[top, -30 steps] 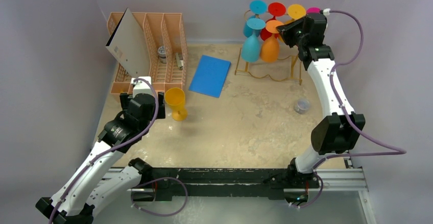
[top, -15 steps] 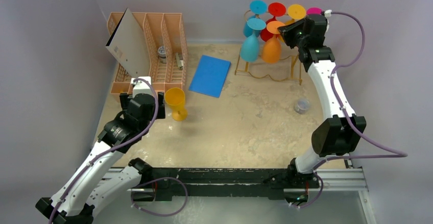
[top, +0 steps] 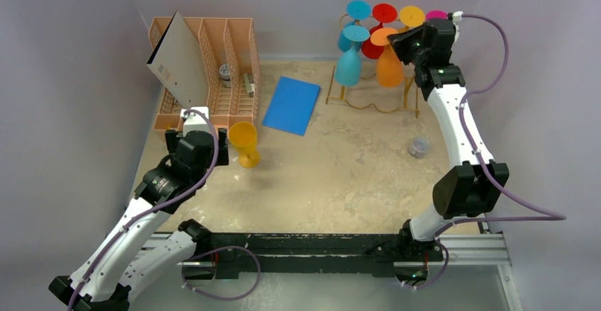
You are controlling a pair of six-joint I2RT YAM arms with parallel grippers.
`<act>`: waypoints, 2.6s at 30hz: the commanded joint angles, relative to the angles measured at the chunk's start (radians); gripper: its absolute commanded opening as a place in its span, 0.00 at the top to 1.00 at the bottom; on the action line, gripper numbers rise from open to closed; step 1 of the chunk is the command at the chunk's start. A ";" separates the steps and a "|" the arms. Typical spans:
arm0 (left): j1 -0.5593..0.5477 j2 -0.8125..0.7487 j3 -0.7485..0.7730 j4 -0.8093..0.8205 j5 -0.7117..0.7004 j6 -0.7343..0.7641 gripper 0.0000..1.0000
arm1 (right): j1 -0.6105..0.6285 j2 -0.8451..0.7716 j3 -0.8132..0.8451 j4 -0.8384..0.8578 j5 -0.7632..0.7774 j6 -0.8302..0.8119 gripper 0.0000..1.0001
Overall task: Take the wine glass off the wine glass rack
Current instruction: Pick up the wine glass from the wine rack, then place the wine glass at the center of the board.
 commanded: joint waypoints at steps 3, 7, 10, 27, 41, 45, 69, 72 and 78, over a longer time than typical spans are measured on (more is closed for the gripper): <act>0.004 -0.008 0.013 0.007 -0.015 0.004 0.05 | -0.004 -0.038 0.008 0.007 -0.017 -0.003 0.94; 0.004 -0.004 0.013 0.009 -0.010 0.006 0.05 | -0.004 -0.048 -0.011 0.017 -0.029 0.014 1.00; 0.004 -0.001 0.014 0.008 -0.009 0.006 0.05 | -0.005 -0.052 -0.027 0.009 -0.074 0.052 1.00; 0.005 -0.003 0.014 0.007 -0.002 0.007 0.05 | -0.016 -0.114 -0.098 0.069 -0.091 0.135 1.00; 0.005 -0.015 0.014 0.007 0.007 0.007 0.05 | -0.019 -0.149 -0.118 0.062 -0.167 0.131 1.00; 0.005 -0.021 0.014 0.007 0.004 0.007 0.05 | -0.019 -0.157 -0.119 0.080 -0.252 0.130 1.00; 0.004 0.139 0.403 -0.069 0.843 -0.093 0.05 | 0.116 -0.265 -0.262 0.033 -0.967 -0.225 1.00; 0.003 0.186 0.345 0.065 1.007 -0.155 0.09 | 0.190 -0.322 -0.359 -0.003 -0.967 -0.289 1.00; -0.019 0.260 0.261 0.292 1.166 -0.297 0.11 | 0.274 -0.443 -0.538 0.017 -0.968 -0.414 1.00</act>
